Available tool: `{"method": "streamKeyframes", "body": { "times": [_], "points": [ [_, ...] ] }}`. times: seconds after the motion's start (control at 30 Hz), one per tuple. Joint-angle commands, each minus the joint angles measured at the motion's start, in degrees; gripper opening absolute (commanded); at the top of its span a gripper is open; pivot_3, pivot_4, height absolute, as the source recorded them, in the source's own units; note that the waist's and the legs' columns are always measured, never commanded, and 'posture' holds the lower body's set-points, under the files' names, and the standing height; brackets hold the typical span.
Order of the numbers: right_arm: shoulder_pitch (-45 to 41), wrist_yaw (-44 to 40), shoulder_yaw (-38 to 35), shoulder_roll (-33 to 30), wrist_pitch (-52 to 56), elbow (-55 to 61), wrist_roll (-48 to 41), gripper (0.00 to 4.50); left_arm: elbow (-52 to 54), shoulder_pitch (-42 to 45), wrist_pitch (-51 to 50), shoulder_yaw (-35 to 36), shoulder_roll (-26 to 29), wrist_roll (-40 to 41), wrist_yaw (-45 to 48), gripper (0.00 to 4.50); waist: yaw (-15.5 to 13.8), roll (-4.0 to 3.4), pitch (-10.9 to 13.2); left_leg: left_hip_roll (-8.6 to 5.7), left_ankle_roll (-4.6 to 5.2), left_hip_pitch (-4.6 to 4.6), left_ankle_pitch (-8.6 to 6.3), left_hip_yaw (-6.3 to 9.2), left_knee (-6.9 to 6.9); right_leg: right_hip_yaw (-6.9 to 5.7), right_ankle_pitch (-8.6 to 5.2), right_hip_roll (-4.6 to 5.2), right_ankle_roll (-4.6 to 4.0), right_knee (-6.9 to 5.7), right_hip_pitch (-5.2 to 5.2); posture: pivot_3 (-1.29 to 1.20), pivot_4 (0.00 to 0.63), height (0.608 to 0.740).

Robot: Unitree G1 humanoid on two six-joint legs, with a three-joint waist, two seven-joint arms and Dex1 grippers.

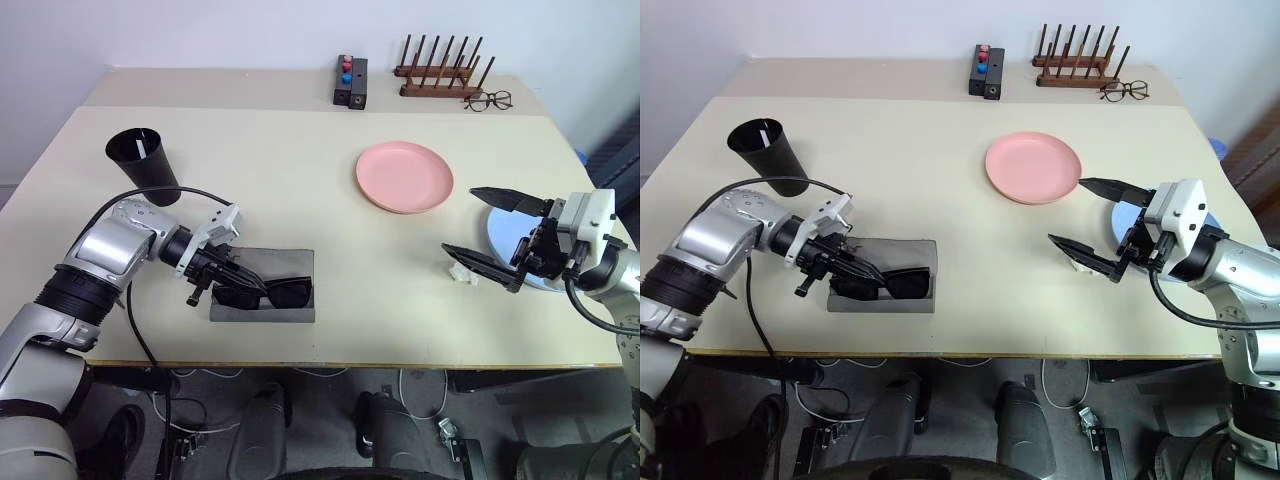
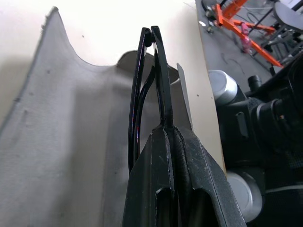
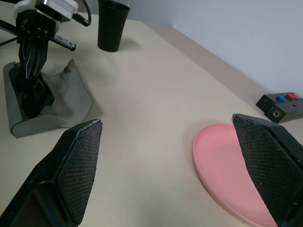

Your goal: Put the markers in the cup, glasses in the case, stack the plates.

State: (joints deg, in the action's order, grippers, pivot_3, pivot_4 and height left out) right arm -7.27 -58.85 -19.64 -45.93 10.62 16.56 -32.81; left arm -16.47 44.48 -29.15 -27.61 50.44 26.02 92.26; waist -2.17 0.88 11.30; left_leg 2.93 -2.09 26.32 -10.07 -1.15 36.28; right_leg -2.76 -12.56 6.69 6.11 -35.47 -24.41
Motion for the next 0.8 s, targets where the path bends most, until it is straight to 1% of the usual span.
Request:
{"method": "streamKeyframes", "body": {
  "times": [0.03,0.17,0.33,0.4,0.6,0.8],
  "points": [
    [0.17,0.43,-2.22,-0.78,-0.22,2.17,-0.86,4.5,0.99,0.2,-2.02,-0.39,0.28,2.9,0.24,0.05,-0.02,0.0,0.0,0.0,0.0,0.0,0.0,0.0,0.0,0.0,0.0,0.0,0.0,0.0,0.0,0.0,0.15,0.74],
    [0.39,0.62,-2.4,-0.84,0.03,2.54,-0.91,4.5,1.2,0.1,-1.19,-2.32,1.3,3.12,0.24,0.05,0.0,0.0,0.0,0.0,0.0,0.0,0.0,0.0,0.0,0.0,0.0,0.0,0.0,0.0,0.0,0.0,0.15,0.74],
    [0.27,0.7,-2.25,-0.87,0.09,2.55,-0.87,4.5,-1.0,1.1,-1.15,-3.73,0.57,3.28,0.24,0.05,0.0,0.0,0.0,0.0,0.0,0.0,0.0,0.0,0.0,0.0,0.0,0.0,0.0,0.0,0.0,0.0,0.15,0.74],
    [0.11,0.81,-2.14,-0.86,0.2,2.56,-0.9,4.5,-1.38,1.56,-2.92,-4.15,0.49,4.83,0.24,0.05,0.0,0.0,0.0,0.0,0.0,0.0,0.0,0.0,0.0,0.0,0.0,0.0,0.0,0.0,0.0,0.0,0.15,0.74],
    [0.37,0.8,-2.21,-1.01,0.26,2.73,-0.91,4.5,-1.68,1.34,-3.84,-5.75,0.73,6.13,0.24,0.05,0.0,0.0,0.0,0.0,0.0,0.0,0.0,0.0,0.0,0.0,0.0,0.0,0.0,0.0,0.0,0.0,0.15,0.74],
    [0.26,0.91,-2.2,-1.05,0.26,2.62,-0.77,4.5,-2.66,0.91,-2.81,-8.67,1.6,5.62,0.24,0.05,0.0,-0.01,-0.01,0.0,0.0,0.0,0.0,0.0,0.0,0.0,0.0,0.0,0.0,0.0,0.0,0.0,0.15,0.74]
  ]
}}
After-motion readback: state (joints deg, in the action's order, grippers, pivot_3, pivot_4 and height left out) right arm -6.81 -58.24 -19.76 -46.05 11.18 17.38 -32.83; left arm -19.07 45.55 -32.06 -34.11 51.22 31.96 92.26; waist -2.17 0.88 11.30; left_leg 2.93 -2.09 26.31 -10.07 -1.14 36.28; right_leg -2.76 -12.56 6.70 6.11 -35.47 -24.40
